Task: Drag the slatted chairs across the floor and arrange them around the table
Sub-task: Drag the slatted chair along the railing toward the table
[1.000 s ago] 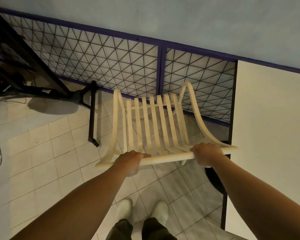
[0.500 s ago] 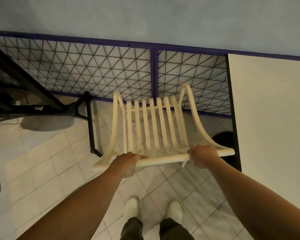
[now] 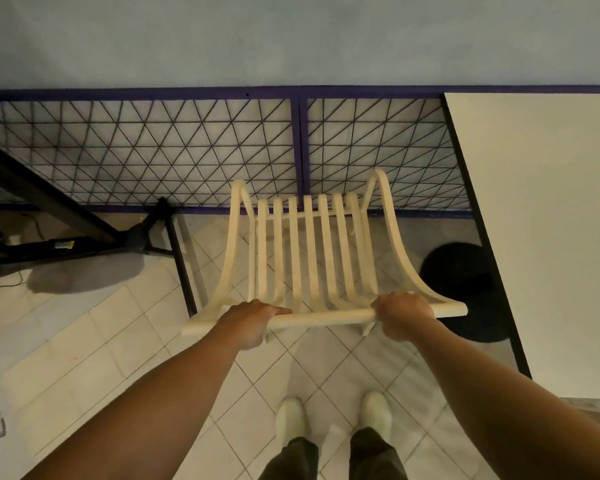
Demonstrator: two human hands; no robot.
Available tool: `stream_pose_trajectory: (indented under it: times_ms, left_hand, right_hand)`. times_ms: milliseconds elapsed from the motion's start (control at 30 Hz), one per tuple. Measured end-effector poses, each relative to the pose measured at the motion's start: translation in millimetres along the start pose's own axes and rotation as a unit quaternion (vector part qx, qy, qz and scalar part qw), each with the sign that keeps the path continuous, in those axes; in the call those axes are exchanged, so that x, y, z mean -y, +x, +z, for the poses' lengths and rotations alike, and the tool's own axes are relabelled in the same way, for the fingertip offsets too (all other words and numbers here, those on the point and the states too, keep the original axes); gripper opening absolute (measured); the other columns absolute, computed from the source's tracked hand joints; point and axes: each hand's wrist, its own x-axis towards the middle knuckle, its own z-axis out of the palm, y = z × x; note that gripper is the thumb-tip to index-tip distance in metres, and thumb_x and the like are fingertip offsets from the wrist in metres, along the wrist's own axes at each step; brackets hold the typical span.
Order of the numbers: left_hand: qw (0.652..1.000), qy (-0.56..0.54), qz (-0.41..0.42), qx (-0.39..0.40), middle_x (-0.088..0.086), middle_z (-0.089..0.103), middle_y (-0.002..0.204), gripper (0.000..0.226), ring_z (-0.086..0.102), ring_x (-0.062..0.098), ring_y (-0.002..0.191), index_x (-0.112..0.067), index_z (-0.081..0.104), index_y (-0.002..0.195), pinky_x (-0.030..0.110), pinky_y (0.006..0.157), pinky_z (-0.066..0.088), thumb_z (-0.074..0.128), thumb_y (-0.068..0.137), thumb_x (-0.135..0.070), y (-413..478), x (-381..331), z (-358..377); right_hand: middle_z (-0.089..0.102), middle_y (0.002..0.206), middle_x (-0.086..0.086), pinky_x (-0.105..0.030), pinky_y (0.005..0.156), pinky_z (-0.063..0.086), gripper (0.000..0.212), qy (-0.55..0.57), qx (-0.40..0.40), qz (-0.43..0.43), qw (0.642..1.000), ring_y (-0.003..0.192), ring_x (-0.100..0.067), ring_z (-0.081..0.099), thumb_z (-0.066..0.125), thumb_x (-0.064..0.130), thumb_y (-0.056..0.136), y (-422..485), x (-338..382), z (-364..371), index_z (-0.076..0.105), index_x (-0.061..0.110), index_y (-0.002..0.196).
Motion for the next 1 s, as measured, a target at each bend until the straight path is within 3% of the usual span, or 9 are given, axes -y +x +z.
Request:
stream_pose_trajectory:
  times_ms: [333, 533, 733, 1000]
  left_hand:
    - [1.000, 0.017, 0.014, 0.000, -0.005, 0.050, 0.099, 0.087, 0.054, 0.018, 0.080, -0.058, 0.035, 0.148, 0.034, 0.072, 0.050, 0.055, 0.091, 0.006, 4, 34, -7]
    - [0.999, 0.022, 0.017, -0.019, -0.001, 0.062, 0.112, 0.081, 0.062, 0.021, 0.089, -0.054, 0.039, 0.147, 0.036, 0.078, 0.053, 0.058, 0.091, 0.001, 4, 40, -2]
    - [1.000, 0.000, 0.016, -0.021, -0.008, 0.066, 0.120, 0.063, 0.064, 0.020, 0.103, -0.055, 0.042, 0.144, 0.032, 0.080, 0.050, 0.059, 0.088, -0.031, 5, 41, -2]
    - [1.000, -0.025, -0.010, 0.009, -0.010, 0.063, 0.119, 0.065, 0.063, 0.017, 0.098, -0.056, 0.042, 0.143, 0.034, 0.081, 0.053, 0.062, 0.086, -0.033, 10, 42, -4]
  right_hand:
    - [0.063, 0.107, 0.001, -0.039, 0.091, 0.050, 0.028, 0.026, -0.003, 0.017, 1.000, 0.103, -0.023, 0.064, 0.060, 0.021, 0.094, 0, 32, 4, 0.059, 0.023, 0.122]
    - [0.062, 0.099, 0.004, -0.036, 0.089, 0.052, 0.028, 0.045, -0.006, 0.020, 0.999, 0.096, -0.019, 0.064, 0.063, 0.022, 0.094, 0, 34, 4, 0.062, 0.024, 0.122]
    - [0.065, 0.110, 0.004, -0.038, 0.095, 0.051, 0.044, 0.058, 0.003, 0.019, 0.998, 0.103, -0.019, 0.064, 0.063, 0.015, 0.091, -4, 29, 2, 0.060, 0.031, 0.132]
    - [0.066, 0.112, 0.007, -0.038, 0.094, 0.052, 0.053, 0.073, 0.015, -0.023, 0.997, 0.101, -0.017, 0.062, 0.063, 0.013, 0.088, -2, 17, 1, 0.059, 0.040, 0.135]
